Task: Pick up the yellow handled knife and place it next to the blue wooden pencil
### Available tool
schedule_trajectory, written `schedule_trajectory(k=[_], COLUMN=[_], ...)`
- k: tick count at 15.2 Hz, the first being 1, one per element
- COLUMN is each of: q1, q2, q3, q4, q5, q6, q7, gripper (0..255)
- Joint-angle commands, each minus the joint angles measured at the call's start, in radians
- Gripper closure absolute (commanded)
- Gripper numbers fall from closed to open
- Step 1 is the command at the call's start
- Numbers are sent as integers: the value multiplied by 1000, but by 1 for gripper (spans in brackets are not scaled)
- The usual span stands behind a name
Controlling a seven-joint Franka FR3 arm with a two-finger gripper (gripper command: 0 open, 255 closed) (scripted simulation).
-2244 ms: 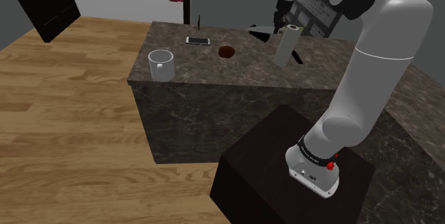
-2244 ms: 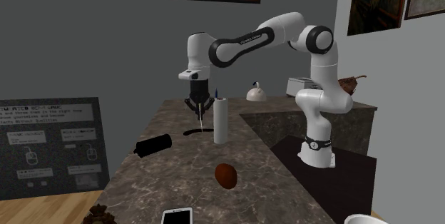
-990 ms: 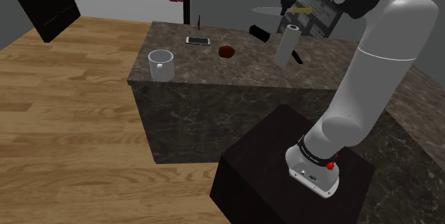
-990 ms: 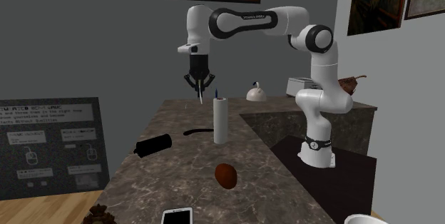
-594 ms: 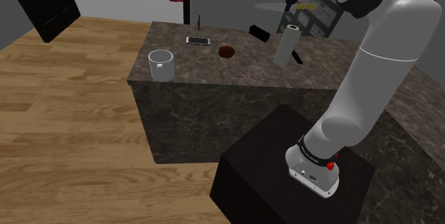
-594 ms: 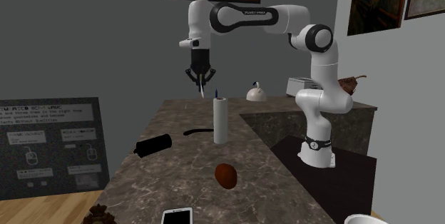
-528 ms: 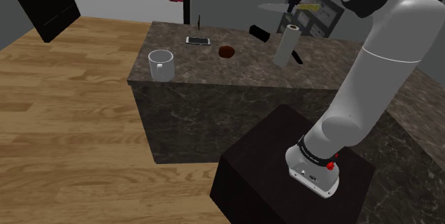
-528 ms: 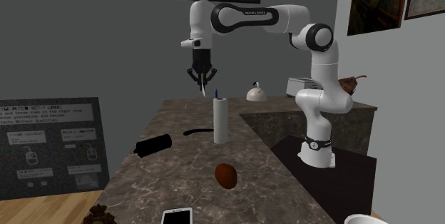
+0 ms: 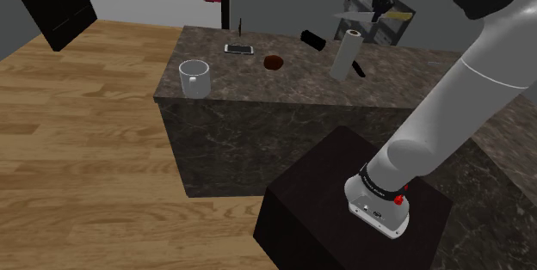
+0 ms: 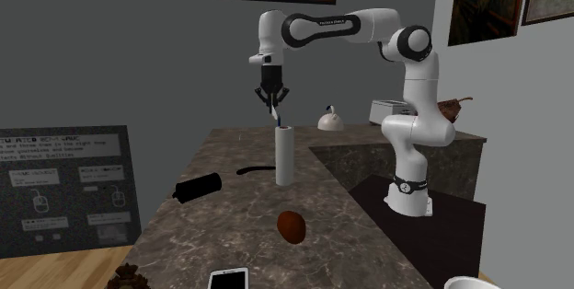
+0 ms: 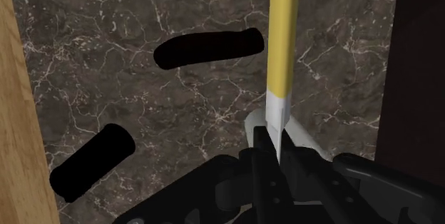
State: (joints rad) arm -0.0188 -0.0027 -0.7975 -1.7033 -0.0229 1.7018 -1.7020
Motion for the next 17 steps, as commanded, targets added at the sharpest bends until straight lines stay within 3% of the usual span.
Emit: schedule_trajectory(k=[1, 10, 17], q1=[-11, -93, -154], q2=[-47, -176, -206], q3=[-11, -86, -180], q4=[-35, -119, -119], q5=[-34, -137, -171], q6=[3, 9, 7], q7=[-19, -155, -303], gripper=[255, 255, 255])
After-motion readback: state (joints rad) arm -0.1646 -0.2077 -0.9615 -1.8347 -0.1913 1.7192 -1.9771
